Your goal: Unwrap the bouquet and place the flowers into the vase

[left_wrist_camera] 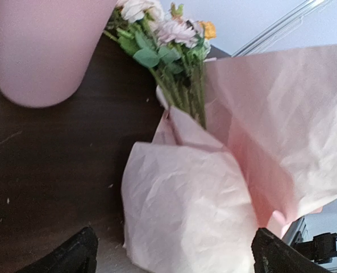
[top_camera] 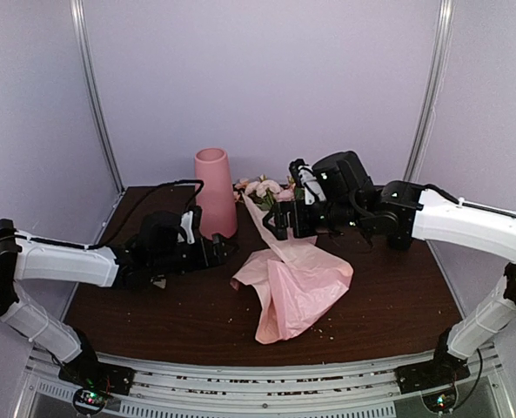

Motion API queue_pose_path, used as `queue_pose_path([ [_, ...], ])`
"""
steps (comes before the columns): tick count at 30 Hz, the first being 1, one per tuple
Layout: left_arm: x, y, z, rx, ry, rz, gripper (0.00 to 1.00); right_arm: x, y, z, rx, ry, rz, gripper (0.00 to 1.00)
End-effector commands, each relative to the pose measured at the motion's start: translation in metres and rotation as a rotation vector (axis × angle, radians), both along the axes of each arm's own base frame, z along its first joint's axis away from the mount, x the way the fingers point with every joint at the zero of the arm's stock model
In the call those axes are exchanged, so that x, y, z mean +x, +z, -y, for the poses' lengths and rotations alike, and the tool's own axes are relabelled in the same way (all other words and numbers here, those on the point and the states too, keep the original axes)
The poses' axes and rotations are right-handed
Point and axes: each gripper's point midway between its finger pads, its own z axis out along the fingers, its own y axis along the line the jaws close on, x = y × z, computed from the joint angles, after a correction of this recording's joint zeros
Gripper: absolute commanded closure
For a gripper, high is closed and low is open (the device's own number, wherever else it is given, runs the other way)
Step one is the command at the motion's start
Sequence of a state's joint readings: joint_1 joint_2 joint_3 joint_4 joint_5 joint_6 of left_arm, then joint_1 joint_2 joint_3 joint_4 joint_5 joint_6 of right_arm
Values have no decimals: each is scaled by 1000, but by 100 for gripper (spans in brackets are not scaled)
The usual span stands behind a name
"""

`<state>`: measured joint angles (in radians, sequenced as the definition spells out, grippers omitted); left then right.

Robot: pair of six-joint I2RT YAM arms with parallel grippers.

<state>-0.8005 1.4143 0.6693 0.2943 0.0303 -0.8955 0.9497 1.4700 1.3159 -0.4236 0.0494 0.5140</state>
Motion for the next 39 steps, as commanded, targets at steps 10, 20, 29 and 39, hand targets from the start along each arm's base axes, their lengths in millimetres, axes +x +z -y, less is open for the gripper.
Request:
queue_pose_path([
  [10, 32, 52, 80, -130, -199, 113, 5, 16, 24, -34, -22, 75, 48, 5],
  [20, 35, 51, 94, -158, -234, 109, 7, 48, 24, -29, -17, 32, 37, 43],
  [29, 33, 46, 75, -111, -172, 112, 6, 67, 33, 25, -10, -169, 98, 100],
  [39, 17, 29, 13, 6, -6, 86, 2, 57, -19, 201, -76, -698, 115, 100],
])
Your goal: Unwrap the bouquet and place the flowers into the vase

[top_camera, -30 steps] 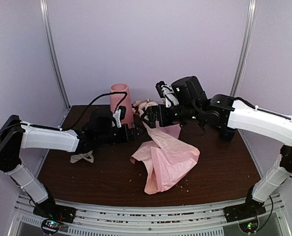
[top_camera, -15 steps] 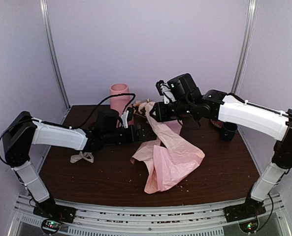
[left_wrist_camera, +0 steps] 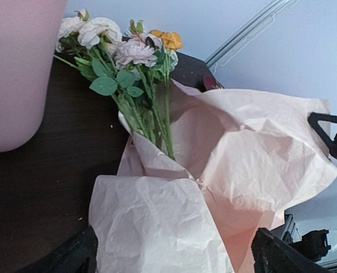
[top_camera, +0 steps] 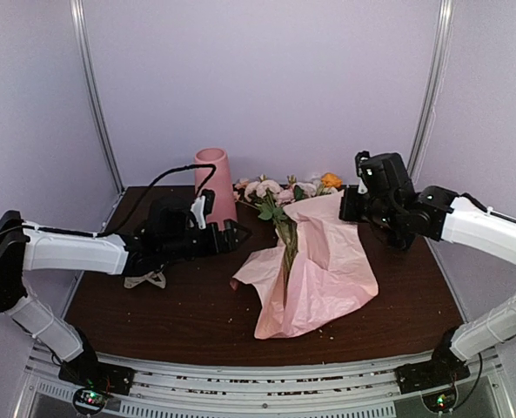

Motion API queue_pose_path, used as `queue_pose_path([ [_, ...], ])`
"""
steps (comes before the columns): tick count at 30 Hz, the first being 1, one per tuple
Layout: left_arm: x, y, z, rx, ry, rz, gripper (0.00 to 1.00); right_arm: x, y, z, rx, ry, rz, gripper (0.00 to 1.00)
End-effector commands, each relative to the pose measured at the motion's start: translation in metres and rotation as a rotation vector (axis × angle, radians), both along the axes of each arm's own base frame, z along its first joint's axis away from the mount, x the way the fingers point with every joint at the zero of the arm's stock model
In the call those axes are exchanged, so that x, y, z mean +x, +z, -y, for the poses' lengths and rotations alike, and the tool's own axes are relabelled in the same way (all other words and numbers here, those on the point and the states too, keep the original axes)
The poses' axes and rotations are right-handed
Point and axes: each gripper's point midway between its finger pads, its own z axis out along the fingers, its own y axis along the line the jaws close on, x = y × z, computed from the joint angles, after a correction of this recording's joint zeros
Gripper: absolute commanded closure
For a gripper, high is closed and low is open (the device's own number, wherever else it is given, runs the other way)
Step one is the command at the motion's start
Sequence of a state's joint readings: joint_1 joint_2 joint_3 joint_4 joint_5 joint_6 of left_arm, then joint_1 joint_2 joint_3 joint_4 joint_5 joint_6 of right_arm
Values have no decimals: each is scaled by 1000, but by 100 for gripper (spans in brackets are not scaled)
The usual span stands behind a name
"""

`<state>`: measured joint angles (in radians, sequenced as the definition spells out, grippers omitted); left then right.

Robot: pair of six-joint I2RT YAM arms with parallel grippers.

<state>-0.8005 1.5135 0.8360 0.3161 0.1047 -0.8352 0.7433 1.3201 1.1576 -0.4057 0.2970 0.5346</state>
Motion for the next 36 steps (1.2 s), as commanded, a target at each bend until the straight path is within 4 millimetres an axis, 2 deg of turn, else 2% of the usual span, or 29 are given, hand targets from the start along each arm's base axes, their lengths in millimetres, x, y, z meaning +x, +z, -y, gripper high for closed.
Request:
queue_pose_path([
  [1, -5, -13, -33, 62, 111, -5, 2, -6, -25, 92, 1, -330, 22, 100],
  [4, -9, -27, -52, 97, 178, -38, 2, -20, -45, 133, 23, -465, 8, 100],
  [7, -15, -42, -67, 127, 217, -71, 2, -34, -65, 158, 35, -538, -18, 100],
  [12, -30, -53, -68, 87, 191, -142, 2, -48, -96, 168, 51, -556, -77, 100],
  [15, -43, -55, -70, 6, 188, -213, 2, -51, -101, 168, 65, -554, -80, 100],
  [18, -55, -50, -68, -128, 181, -286, 2, -51, -97, 168, 81, -548, -61, 100],
  [21, -61, -49, -60, -248, 164, -376, 2, -50, -91, 168, 79, -548, -46, 100],
  [25, -60, -40, -38, -344, 124, -453, 2, -46, -85, 166, 78, -539, -34, 100],
  [29, -62, -37, -14, -360, 114, -519, 2, -44, -80, 164, 86, -529, -26, 100],
  [36, -66, -52, 16, -370, 117, -631, 2, -44, -78, 162, 104, -520, -18, 100],
])
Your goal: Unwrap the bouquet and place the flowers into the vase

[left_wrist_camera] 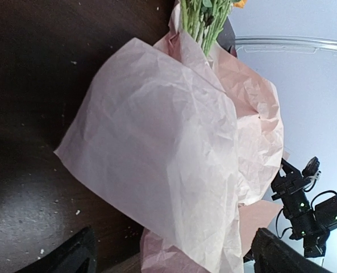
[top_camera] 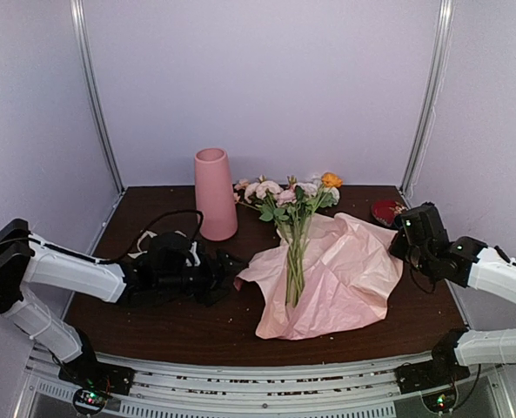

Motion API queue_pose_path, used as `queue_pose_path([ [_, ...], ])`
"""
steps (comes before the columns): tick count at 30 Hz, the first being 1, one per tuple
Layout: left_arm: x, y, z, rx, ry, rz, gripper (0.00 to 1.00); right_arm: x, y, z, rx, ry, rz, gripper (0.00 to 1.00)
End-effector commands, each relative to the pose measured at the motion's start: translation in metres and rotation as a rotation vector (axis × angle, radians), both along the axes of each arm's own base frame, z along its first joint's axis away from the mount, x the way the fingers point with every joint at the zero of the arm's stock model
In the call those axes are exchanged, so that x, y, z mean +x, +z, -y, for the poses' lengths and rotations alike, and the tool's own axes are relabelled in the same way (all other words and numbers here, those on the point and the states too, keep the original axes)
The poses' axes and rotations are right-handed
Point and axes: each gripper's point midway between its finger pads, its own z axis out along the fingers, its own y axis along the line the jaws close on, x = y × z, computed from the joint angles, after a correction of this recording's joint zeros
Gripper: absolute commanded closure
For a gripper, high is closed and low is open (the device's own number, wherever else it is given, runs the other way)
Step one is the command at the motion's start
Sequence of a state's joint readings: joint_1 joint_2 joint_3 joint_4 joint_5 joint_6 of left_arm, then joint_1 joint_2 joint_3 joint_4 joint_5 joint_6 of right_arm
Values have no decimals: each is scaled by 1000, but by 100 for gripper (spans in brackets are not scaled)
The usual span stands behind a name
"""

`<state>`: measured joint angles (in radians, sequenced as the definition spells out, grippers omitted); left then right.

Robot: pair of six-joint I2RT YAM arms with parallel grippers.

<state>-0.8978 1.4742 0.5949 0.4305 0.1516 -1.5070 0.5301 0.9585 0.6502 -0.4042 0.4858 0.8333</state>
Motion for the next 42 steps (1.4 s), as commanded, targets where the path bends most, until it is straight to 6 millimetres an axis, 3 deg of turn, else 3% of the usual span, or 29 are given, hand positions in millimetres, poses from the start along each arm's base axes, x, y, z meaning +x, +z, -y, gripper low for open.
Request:
queue_pose_path([
  [1, 6, 10, 20, -86, 13, -45, 2, 5, 16, 0, 14, -2, 45, 100],
  [8, 22, 0, 26, -93, 56, -47, 2, 4, 14, -2, 20, 12, 40, 100],
  [10, 32, -4, 25, -86, 75, -37, 8, 3, 12, -2, 24, 16, 37, 100],
  [15, 55, -7, 23, -76, 100, 6, 50, 0, 8, -1, 29, 17, 31, 100],
  [21, 75, 11, 15, -73, 127, 87, 100, -5, 13, 4, 26, 7, 46, 100],
  [25, 91, 34, -1, -17, 145, 188, 100, -6, 21, 9, 16, -13, 59, 100],
  [28, 104, 58, -27, 62, 183, 283, 100, -7, 31, 15, 6, -43, 84, 100],
  [32, 109, 68, -60, 243, 218, 371, 100, -13, 32, 23, -3, -78, 83, 100],
  [36, 103, 48, -88, 378, 251, 378, 100, -23, 4, 27, 14, -92, 32, 100],
  [42, 88, -17, -102, 483, 225, 258, 100, -40, -47, 27, 74, -103, -56, 100],
])
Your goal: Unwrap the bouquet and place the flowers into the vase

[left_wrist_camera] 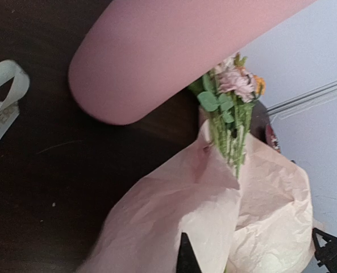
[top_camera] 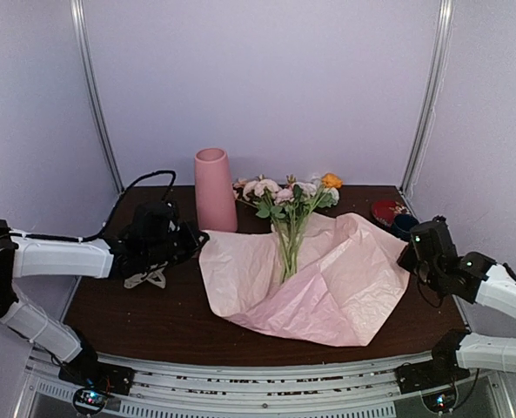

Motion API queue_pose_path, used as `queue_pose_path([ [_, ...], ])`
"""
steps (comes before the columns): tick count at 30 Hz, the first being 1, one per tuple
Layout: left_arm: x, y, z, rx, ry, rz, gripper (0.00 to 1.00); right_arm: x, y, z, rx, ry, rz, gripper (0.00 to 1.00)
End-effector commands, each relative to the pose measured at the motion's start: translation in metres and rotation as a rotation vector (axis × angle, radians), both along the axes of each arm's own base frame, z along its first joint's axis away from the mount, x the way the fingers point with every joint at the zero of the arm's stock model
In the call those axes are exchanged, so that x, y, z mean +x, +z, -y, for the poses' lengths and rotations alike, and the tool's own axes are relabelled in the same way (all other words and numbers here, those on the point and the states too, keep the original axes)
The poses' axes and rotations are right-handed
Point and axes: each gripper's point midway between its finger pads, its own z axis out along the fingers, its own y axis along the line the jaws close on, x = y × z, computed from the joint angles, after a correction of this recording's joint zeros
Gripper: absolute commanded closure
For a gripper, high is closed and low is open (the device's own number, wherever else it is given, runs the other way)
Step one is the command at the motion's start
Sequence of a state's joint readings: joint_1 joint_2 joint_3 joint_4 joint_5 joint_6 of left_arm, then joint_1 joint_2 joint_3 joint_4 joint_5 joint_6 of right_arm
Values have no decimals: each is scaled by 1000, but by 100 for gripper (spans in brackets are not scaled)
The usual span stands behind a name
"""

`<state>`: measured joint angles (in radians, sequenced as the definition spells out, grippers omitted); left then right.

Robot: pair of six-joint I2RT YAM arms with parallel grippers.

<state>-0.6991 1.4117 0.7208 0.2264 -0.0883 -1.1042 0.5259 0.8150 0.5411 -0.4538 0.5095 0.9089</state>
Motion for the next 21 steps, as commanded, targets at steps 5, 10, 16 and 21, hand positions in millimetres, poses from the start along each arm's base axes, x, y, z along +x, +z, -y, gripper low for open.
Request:
queue_pose_path([
  [5, -20, -98, -40, 211, 90, -207, 100, -32, -62, 10, 88, -63, -125, 100],
  [10, -23, -113, -46, 251, 100, -244, 97, -40, -67, 5, 133, -27, -136, 84],
  [16, -18, -79, -52, 286, 93, -173, 67, -30, -26, -9, 166, 38, -96, 29],
  [21, -25, -44, -59, 288, 75, -104, 42, -17, 33, -11, 153, 45, -14, 8],
])
